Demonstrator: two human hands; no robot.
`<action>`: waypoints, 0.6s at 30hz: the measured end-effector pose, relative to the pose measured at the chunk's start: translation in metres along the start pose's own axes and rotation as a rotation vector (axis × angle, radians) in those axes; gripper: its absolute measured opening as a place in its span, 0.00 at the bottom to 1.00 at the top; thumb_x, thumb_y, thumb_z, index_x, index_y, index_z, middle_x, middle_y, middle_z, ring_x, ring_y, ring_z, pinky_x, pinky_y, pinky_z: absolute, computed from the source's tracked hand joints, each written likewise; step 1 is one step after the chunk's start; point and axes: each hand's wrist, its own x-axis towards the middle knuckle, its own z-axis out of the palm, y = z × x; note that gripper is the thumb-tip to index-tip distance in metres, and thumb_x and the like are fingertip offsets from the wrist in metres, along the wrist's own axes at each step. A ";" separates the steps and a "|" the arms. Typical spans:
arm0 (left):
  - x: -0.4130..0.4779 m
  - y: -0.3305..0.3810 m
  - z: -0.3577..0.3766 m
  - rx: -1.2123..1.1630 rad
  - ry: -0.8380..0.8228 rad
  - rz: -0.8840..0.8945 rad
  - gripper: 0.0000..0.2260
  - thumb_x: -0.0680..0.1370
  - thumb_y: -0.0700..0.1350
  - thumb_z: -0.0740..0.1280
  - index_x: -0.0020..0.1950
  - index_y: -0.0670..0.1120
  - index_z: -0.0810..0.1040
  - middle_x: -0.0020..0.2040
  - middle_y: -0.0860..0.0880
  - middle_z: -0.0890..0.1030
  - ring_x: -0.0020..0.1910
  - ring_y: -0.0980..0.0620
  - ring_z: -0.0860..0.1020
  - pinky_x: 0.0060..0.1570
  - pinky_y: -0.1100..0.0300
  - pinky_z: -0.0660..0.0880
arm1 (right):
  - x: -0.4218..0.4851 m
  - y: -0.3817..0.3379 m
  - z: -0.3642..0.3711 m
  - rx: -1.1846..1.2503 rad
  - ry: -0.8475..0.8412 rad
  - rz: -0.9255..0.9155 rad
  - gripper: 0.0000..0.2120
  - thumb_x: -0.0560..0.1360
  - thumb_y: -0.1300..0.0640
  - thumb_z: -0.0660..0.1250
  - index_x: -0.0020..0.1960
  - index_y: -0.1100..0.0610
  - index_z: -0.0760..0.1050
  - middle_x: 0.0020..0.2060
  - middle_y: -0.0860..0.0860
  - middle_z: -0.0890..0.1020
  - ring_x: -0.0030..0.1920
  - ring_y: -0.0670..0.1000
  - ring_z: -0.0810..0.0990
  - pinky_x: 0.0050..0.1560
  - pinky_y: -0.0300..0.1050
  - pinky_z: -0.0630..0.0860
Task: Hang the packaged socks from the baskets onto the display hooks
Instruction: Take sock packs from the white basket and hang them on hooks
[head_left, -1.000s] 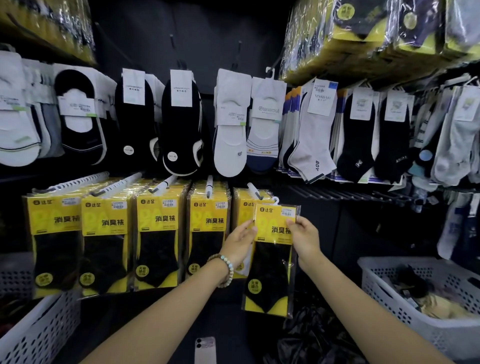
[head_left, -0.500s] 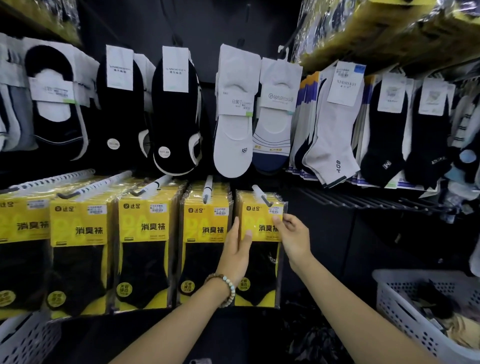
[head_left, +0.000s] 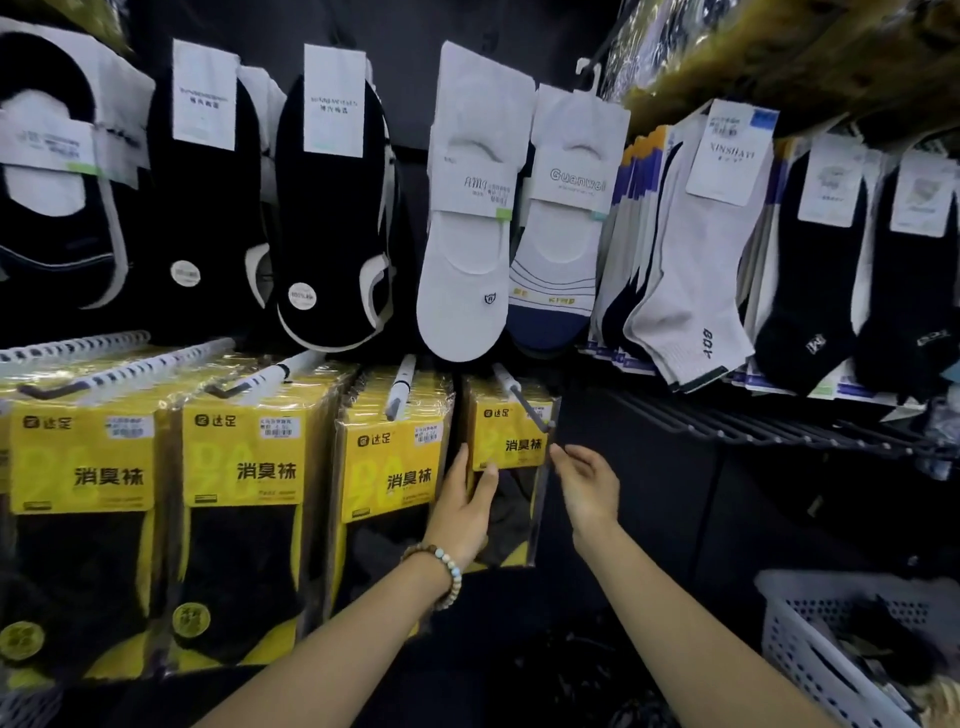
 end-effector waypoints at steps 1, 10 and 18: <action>-0.005 -0.001 -0.002 0.020 -0.010 -0.004 0.28 0.79 0.57 0.57 0.76 0.55 0.52 0.75 0.52 0.59 0.73 0.53 0.59 0.68 0.56 0.60 | -0.007 0.000 -0.007 -0.031 -0.028 -0.014 0.13 0.74 0.54 0.70 0.58 0.55 0.76 0.50 0.48 0.79 0.50 0.46 0.77 0.52 0.38 0.70; -0.115 -0.027 -0.056 0.260 -0.240 -0.063 0.23 0.79 0.52 0.61 0.71 0.48 0.63 0.66 0.52 0.70 0.65 0.54 0.70 0.59 0.63 0.67 | -0.135 0.015 -0.073 -0.395 -0.442 -0.078 0.17 0.76 0.55 0.69 0.63 0.56 0.73 0.57 0.48 0.78 0.58 0.46 0.76 0.52 0.32 0.73; -0.270 -0.127 -0.137 0.356 -0.241 -0.384 0.14 0.78 0.47 0.64 0.63 0.45 0.73 0.56 0.51 0.75 0.55 0.54 0.74 0.53 0.65 0.69 | -0.283 0.131 -0.081 -0.513 -0.627 0.320 0.17 0.76 0.57 0.68 0.63 0.61 0.73 0.58 0.54 0.77 0.59 0.52 0.77 0.55 0.39 0.72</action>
